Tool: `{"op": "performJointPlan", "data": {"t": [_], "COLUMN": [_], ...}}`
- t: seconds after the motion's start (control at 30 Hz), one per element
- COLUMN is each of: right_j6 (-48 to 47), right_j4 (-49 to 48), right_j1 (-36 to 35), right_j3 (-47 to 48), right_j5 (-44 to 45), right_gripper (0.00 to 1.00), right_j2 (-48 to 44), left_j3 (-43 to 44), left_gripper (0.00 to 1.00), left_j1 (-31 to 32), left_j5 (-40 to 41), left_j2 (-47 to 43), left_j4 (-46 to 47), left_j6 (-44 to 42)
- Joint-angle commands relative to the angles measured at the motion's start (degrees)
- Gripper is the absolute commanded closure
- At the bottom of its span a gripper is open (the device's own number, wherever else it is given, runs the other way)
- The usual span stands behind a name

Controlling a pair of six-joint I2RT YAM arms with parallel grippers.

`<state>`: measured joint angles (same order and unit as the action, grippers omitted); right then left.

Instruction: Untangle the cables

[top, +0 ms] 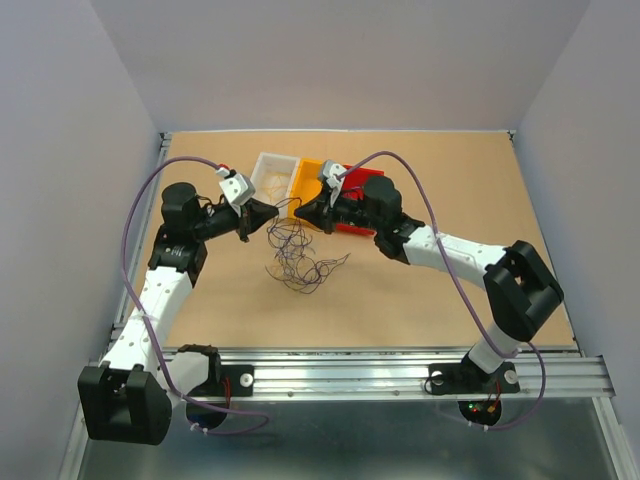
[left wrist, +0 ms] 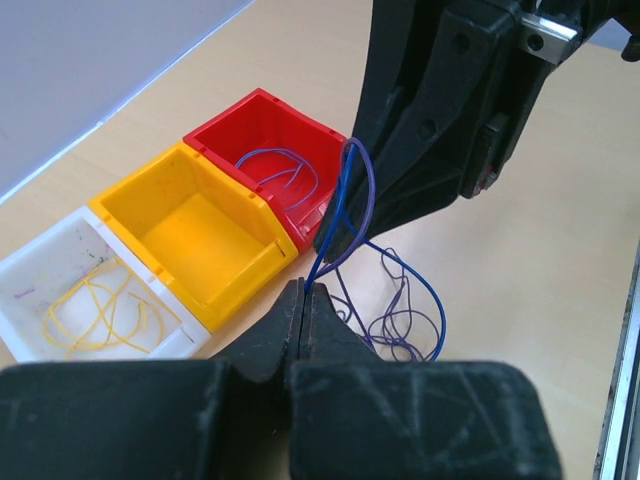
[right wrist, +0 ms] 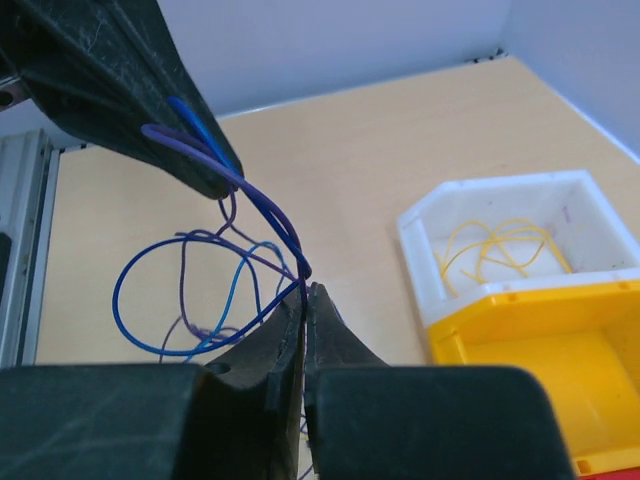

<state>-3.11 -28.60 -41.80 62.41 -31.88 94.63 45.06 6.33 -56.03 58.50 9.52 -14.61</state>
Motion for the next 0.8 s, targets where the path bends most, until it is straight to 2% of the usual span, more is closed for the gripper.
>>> {"op": "performJointPlan", "data": {"t": [0.0, 0.1, 0.17, 0.27, 0.3, 0.4, 0.43, 0.5, 0.63, 0.77], "right_j6": [2.2, 2.9, 4.5, 5.7, 6.4, 7.2, 7.3, 8.5, 10.4, 13.2], "right_j4": [-11.5, -14.7, -15.8, -16.1, -16.1, -15.9, -15.9, -15.3, -9.8, -2.6], "right_j1": [-0.2, -0.2, -0.2, -0.2, -0.2, -0.2, -0.2, -0.2, -0.3, -0.2], "right_j3": [-3.2, -5.8, -7.1, -9.9, -11.8, -14.7, -15.6, -17.5, -16.3, -12.8], "right_j5": [3.6, 6.5, 10.4, 18.8, 21.0, 25.4, 25.5, 24.4, 21.6, 23.1], "right_gripper": [0.99, 0.99, 0.99, 0.99, 0.99, 1.00, 0.99, 0.99, 0.99, 1.00], "right_j2": [-1.9, -3.7, -5.0, -9.1, -11.8, -16.4, -18.1, -21.8, -24.5, -24.1], "left_j3": [3.0, 2.9, 3.0, 2.6, 1.8, 0.1, -0.1, -0.8, -2.3, -4.4], "left_gripper": [1.00, 1.00, 0.95, 0.68, 0.51, 0.27, 0.22, 0.15, 0.13, 0.12], "left_j1": [0.2, 0.2, 0.2, 0.1, 0.1, 0.1, 0.1, 0.1, 0.4, 3.9], "left_j5": [-3.3, -2.6, -0.2, 5.6, 6.7, 9.0, 9.1, 7.4, -0.1, 0.2], "left_j2": [-0.2, -0.3, -0.3, -0.7, -1.3, -2.8, -3.2, -4.1, -6.9, -11.3], "left_j4": [-0.2, -0.3, -0.3, 1.5, 2.9, 5.1, 5.3, 5.5, 5.2, 5.0], "left_j6": [-1.1, -1.9, -1.9, -0.7, -0.1, 0.4, 0.5, 0.5, -2.5, -6.1]}}
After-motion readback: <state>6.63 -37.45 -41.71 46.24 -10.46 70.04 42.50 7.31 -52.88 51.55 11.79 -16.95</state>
